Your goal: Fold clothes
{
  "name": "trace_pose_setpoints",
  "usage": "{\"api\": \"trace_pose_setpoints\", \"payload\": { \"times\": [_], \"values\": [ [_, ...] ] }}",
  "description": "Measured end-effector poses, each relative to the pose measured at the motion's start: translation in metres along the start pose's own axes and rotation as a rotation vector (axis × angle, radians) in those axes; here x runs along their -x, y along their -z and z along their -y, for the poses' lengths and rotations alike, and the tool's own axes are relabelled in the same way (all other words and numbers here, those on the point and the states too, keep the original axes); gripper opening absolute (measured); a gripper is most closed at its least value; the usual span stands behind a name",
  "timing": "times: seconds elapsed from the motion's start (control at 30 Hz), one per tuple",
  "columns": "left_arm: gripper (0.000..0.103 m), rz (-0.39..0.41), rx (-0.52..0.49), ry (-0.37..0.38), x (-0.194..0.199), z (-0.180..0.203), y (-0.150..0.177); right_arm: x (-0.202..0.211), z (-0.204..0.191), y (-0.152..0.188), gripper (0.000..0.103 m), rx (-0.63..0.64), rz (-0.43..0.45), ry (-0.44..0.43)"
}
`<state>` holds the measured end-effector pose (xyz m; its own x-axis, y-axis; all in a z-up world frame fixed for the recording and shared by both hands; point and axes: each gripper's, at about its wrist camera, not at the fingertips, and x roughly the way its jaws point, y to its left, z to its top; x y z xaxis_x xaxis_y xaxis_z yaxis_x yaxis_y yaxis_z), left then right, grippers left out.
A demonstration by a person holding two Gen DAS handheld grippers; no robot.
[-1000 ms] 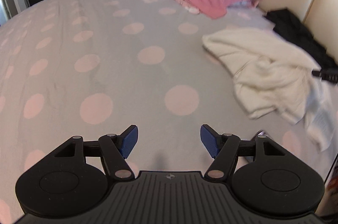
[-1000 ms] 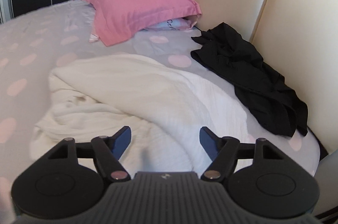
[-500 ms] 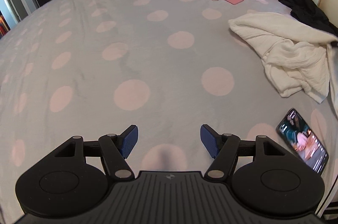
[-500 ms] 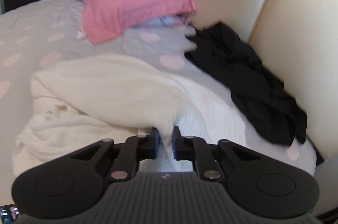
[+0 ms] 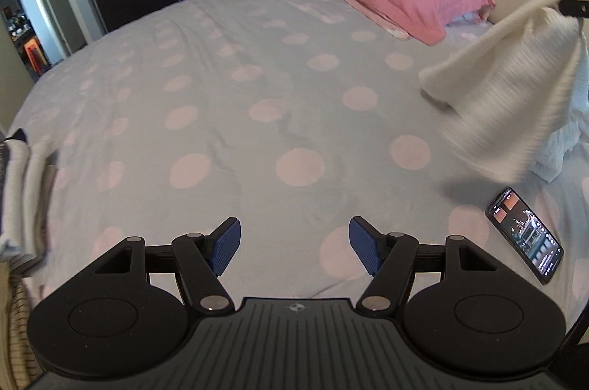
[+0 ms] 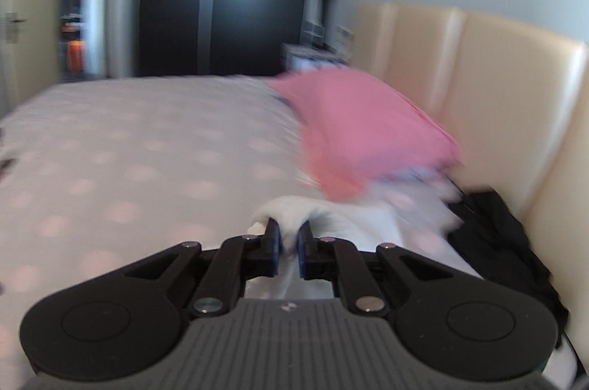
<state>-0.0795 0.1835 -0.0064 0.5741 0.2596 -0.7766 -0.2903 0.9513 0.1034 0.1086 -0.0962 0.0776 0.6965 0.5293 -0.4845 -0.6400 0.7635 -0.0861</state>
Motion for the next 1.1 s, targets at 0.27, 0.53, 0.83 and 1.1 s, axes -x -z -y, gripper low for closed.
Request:
{"api": "trace_pose_setpoints", "payload": {
  "times": [0.27,0.53,0.83,1.1],
  "values": [
    [0.064,0.049,0.070,-0.059,0.056,-0.062,0.029,0.063,-0.145,-0.020,0.011,0.124,0.069,-0.351],
    [0.064,-0.007,0.128,-0.122,0.076,-0.121,0.084,0.069,-0.253,0.064,0.011,0.171,-0.164,-0.649],
    [0.064,-0.083,0.164,0.003,0.050,-0.119,0.138,0.075,-0.272,0.143,0.045,0.285,-0.356,-0.672],
    [0.065,-0.158,0.098,0.167,0.025,-0.084,0.164,0.027,-0.242,0.161,0.060,0.434,-0.409,-0.466]
  ]
}}
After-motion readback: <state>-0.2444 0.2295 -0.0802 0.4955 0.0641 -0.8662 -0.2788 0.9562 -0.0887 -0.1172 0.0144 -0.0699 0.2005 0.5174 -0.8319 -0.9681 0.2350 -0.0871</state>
